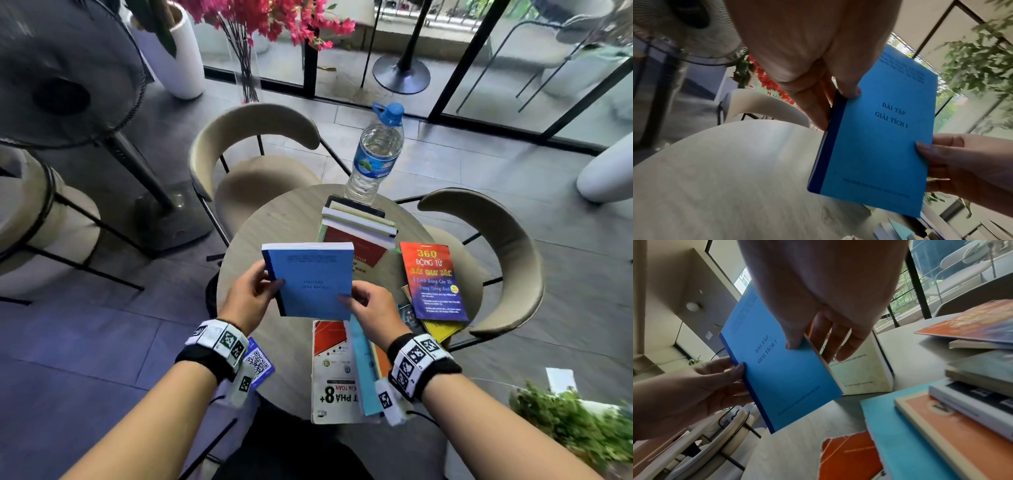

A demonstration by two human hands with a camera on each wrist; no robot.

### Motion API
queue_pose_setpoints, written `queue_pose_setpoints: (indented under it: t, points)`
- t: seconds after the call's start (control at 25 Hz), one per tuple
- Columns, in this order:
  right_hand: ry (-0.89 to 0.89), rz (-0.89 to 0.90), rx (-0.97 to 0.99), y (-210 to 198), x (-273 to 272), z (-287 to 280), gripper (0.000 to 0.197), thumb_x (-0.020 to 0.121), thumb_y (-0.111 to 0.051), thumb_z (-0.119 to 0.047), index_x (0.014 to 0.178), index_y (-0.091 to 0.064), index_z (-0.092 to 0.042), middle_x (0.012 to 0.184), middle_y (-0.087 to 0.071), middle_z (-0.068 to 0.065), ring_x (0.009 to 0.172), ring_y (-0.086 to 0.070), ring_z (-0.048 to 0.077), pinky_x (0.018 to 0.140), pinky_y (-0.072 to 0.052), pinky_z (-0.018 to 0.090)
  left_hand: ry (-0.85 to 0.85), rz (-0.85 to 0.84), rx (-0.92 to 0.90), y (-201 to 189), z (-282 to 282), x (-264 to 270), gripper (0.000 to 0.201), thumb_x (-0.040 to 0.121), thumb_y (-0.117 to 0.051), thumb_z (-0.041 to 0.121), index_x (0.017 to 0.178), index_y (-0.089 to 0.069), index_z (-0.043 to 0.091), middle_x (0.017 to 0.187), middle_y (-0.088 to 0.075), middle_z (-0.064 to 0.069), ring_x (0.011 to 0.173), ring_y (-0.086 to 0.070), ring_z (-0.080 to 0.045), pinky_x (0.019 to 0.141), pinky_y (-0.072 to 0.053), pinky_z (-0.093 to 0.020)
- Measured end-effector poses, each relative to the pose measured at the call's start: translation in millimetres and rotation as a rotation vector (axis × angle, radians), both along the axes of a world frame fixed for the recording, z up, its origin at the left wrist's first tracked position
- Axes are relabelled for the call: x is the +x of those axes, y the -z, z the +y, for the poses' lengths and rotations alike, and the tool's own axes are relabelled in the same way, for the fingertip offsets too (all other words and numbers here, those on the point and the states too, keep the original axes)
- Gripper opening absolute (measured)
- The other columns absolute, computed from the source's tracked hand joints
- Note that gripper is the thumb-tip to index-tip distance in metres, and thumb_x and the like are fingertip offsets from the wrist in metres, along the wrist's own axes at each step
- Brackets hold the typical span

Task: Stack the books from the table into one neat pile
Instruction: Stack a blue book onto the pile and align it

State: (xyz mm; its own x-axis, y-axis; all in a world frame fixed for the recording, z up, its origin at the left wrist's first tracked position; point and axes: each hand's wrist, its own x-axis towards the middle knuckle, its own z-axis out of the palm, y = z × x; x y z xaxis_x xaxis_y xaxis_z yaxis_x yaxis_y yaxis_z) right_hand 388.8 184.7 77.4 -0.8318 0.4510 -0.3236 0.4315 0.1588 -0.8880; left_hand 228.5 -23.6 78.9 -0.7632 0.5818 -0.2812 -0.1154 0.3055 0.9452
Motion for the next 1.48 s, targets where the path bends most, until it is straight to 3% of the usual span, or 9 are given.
queue_pose_setpoints:
  t: [0.12, 0.2, 0.32, 0.44, 0.68, 0.92, 1.12, 1.24, 1.48]
  points:
    - [0.049, -0.059, 0.129, 5.5, 11.2, 13.2, 0.016, 0.090, -0.075, -0.025, 0.106, -0.079, -0.026, 0.100, -0.078, -0.015, 0.090, -0.069, -0.004, 0.074, -0.050, 0.019, 0.106, 0.157, -0.066, -5.4, 22.6, -3.5, 0.056, 0.095, -0.066, 0.011, 0.101, -0.059, 0.065, 0.105, -0.070, 0.011, 0.099, -0.068, -0.016, 0.088, -0.059, -0.038]
    - [0.073, -0.098, 0.216, 8.5, 14.1, 18.7, 0.013, 0.089, -0.076, -0.025, 0.100, -0.081, -0.020, 0.093, -0.079, -0.008, 0.081, -0.066, -0.001, 0.067, -0.050, 0.026, 0.149, 0.225, -0.093, -4.7, 37.3, -6.5, 0.053, 0.094, -0.067, 0.011, 0.100, -0.060, 0.063, 0.107, -0.069, 0.012, 0.096, -0.067, -0.016, 0.085, -0.060, -0.040]
    - [0.102, -0.157, 0.336, 18.6, 14.8, 28.8, 0.012, 0.086, -0.078, -0.023, 0.086, -0.079, -0.011, 0.079, -0.077, 0.003, 0.069, -0.061, 0.009, 0.060, -0.046, 0.031, 0.189, 0.348, -0.129, -4.4, 55.5, -8.5, 0.038, 0.091, -0.069, 0.008, 0.107, -0.067, 0.043, 0.103, -0.068, 0.012, 0.091, -0.066, -0.018, 0.084, -0.059, -0.042]
    - [0.156, -0.196, 0.353, 24.7, 12.4, 35.2, 0.015, 0.085, -0.078, -0.021, 0.082, -0.076, -0.007, 0.078, -0.075, 0.011, 0.072, -0.068, 0.019, 0.064, -0.051, 0.038, 0.230, 0.562, -0.219, -1.4, 66.3, -17.5, 0.028, 0.086, -0.075, 0.007, 0.112, -0.074, 0.017, 0.102, -0.075, 0.000, 0.090, -0.070, -0.021, 0.083, -0.057, -0.037]
    - [0.166, -0.288, 0.437, 18.2, 2.4, 37.1, 0.021, 0.091, -0.074, -0.028, 0.086, -0.078, -0.008, 0.085, -0.076, 0.016, 0.079, -0.069, 0.032, 0.062, -0.034, 0.028, 0.263, 0.638, -0.304, 8.3, 77.8, -34.3, 0.017, 0.085, -0.079, 0.016, 0.102, -0.078, 0.017, 0.092, -0.079, -0.002, 0.081, -0.073, -0.025, 0.073, -0.057, -0.035]
    - [0.161, -0.345, 0.489, 14.8, -3.2, 38.2, 0.021, 0.093, -0.071, -0.026, 0.095, -0.078, -0.007, 0.093, -0.076, 0.020, 0.087, -0.069, 0.038, 0.064, -0.030, 0.028, 0.298, 0.660, -0.406, 14.1, 86.6, -39.2, 0.012, 0.086, -0.078, 0.028, 0.096, -0.079, 0.021, 0.086, -0.079, -0.005, 0.077, -0.071, -0.032, 0.066, -0.053, -0.035]
    - [0.165, -0.418, 0.504, 17.2, -6.2, 38.5, 0.022, 0.094, -0.069, -0.030, 0.099, -0.078, -0.011, 0.092, -0.076, 0.018, 0.086, -0.069, 0.038, 0.064, -0.034, 0.030, 0.378, 0.851, -0.424, 22.1, 90.8, -47.3, 0.020, 0.083, -0.072, 0.036, 0.083, -0.076, 0.017, 0.069, -0.074, -0.010, 0.059, -0.067, -0.036, 0.051, -0.052, -0.035]
    - [0.157, -0.458, 0.512, 20.9, -7.0, 37.0, 0.022, 0.094, -0.067, -0.031, 0.100, -0.077, -0.013, 0.093, -0.076, 0.017, 0.088, -0.069, 0.039, 0.066, -0.046, 0.035, 0.429, 0.933, -0.453, 24.0, 92.5, -50.0, 0.026, 0.081, -0.067, 0.040, 0.075, -0.073, 0.015, 0.059, -0.068, -0.009, 0.051, -0.063, -0.036, 0.043, -0.050, -0.035]
    - [0.168, -0.514, 0.499, 24.2, -8.8, 37.1, 0.024, 0.094, -0.066, -0.033, 0.098, -0.077, -0.012, 0.094, -0.076, 0.016, 0.089, -0.069, 0.037, 0.070, -0.051, 0.037, 0.526, 1.002, -0.529, 14.8, 98.2, -52.2, 0.020, 0.069, -0.092, 0.031, 0.074, -0.075, 0.021, 0.055, -0.067, -0.003, 0.046, -0.063, -0.031, 0.041, -0.038, -0.023]
